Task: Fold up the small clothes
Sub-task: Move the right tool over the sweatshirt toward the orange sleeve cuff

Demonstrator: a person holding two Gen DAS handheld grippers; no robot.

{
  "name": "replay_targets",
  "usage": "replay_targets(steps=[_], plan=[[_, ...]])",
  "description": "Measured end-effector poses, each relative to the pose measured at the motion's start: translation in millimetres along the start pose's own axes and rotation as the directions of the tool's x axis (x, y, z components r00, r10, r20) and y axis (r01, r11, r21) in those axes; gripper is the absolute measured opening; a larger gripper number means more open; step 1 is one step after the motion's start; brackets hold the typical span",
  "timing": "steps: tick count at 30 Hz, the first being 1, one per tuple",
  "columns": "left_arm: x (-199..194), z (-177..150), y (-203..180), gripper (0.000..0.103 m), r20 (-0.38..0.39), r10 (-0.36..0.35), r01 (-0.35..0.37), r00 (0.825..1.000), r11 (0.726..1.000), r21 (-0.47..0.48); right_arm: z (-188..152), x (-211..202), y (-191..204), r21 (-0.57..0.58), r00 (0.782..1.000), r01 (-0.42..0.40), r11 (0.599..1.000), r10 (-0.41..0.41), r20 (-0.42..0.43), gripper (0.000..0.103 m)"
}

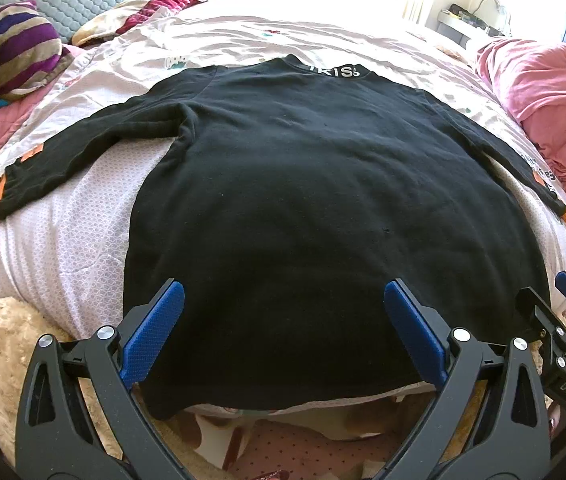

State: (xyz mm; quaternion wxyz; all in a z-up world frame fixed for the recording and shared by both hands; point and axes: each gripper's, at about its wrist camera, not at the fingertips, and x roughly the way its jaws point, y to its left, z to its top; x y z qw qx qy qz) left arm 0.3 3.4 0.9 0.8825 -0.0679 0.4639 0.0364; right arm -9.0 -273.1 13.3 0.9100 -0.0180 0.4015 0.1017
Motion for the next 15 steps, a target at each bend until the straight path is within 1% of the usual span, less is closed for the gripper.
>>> replay_targets(steps=[15], plan=[[-0.9,-0.1,0.0,0.094,-0.002,0.001,-0.001,1.000,1.000,-0.004,0.1,0.8,0.5,-0.003,1.000,-0.001,1.000,0.001,-0.004,0.099]])
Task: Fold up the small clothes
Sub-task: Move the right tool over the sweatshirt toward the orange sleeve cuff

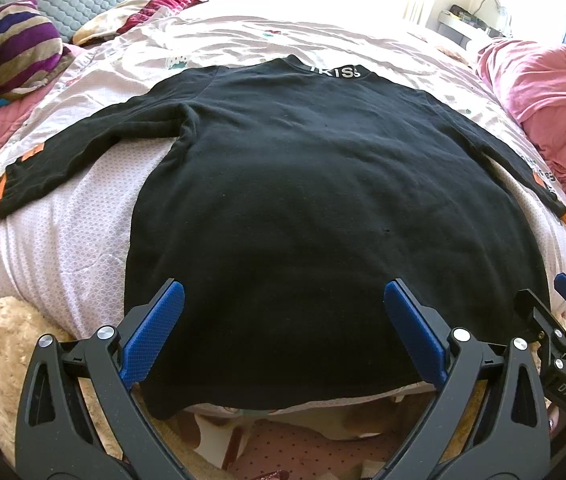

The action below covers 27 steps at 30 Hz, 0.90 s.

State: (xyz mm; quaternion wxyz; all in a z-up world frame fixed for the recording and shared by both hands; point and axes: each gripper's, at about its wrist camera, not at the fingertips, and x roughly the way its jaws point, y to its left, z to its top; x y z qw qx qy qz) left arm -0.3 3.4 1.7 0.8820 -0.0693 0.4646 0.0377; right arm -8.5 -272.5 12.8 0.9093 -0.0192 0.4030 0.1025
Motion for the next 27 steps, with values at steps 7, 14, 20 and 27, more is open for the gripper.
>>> replay_targets(steps=[7,14,20,27], plan=[[-1.7,0.3,0.2,0.094,0.005,-0.002,0.002,1.000,1.000,-0.003,0.0,0.3,0.1,0.001,1.000,0.002,1.000,-0.002,-0.002,0.099],[-1.8,1.7,1.5,0.094,0.006,-0.001,0.002,1.000,1.000,-0.008,0.4,0.5,0.3,-0.003,1.000,0.003,1.000,-0.003,0.002,0.099],[-1.8,2.2,1.8,0.094,0.006,-0.003,0.003,1.000,1.000,-0.008,0.9,0.5,0.1,-0.003,1.000,0.004,1.000,-0.004,0.003,0.099],[-0.2,6.0,1.1,0.094,0.005,-0.006,0.006,1.000,1.000,-0.011,2.8,1.0,-0.8,0.003,1.000,0.005,1.000,-0.005,0.004,0.099]])
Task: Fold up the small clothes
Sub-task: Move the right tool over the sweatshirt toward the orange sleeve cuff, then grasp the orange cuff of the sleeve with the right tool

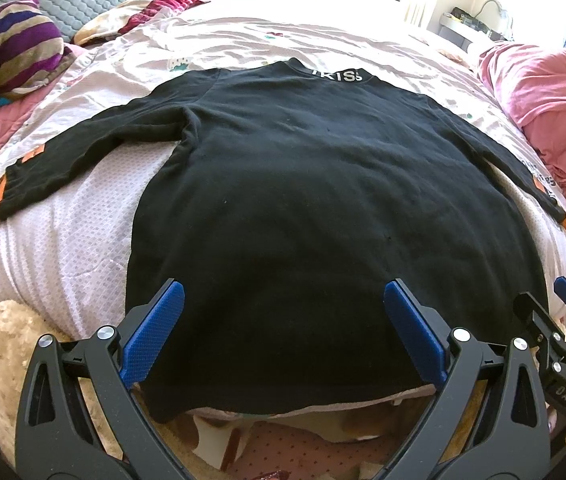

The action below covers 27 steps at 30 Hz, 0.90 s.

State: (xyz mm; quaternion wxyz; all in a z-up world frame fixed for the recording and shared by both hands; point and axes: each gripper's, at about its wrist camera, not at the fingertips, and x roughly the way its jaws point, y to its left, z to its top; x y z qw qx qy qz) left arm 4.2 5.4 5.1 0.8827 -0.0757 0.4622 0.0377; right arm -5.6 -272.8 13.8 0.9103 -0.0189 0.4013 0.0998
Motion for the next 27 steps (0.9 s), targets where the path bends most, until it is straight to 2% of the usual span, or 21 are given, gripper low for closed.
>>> replay_targets(steps=[10,27], plan=[[12,18,-10,0.094,0.002,-0.007,0.007,1.000,1.000,0.006,18,9,-13,0.026,1.000,0.017,1.000,-0.017,0.009,0.099],[38,65,-33,0.094,-0.003,-0.025,0.025,1.000,1.000,0.011,68,33,-47,0.103,0.999,0.038,0.994,-0.039,0.007,0.099]])
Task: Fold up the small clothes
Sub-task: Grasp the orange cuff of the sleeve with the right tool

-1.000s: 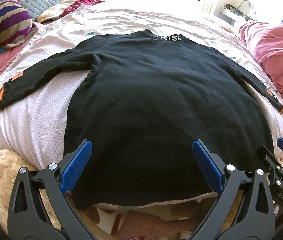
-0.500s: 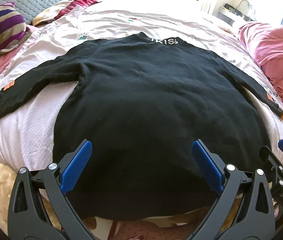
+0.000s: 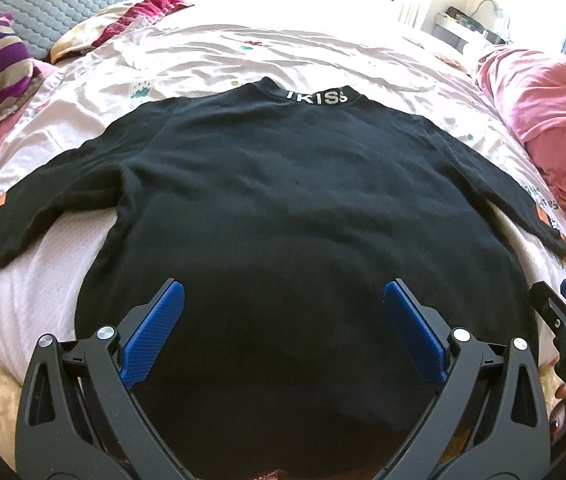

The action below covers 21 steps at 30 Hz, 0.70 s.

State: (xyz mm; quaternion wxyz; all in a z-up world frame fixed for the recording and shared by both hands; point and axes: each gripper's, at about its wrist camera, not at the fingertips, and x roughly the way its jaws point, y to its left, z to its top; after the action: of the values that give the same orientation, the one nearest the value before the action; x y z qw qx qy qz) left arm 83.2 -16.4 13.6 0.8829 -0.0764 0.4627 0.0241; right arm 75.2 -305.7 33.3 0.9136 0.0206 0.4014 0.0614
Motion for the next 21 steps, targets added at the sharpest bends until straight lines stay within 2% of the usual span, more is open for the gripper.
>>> replay_targets(steps=[15,21], plan=[[24,35,-30,0.094,-0.037,0.003,-0.002,0.999,1.000,0.028,28,23,-57,0.153,0.999,0.044,0.987,-0.043,-0.009,0.099],[33,50,-43,0.094,-0.056,-0.036,0.036,0.998,0.999,0.013,37,32,-91,0.221,0.997,0.083,0.972,-0.081,-0.017,0.099]])
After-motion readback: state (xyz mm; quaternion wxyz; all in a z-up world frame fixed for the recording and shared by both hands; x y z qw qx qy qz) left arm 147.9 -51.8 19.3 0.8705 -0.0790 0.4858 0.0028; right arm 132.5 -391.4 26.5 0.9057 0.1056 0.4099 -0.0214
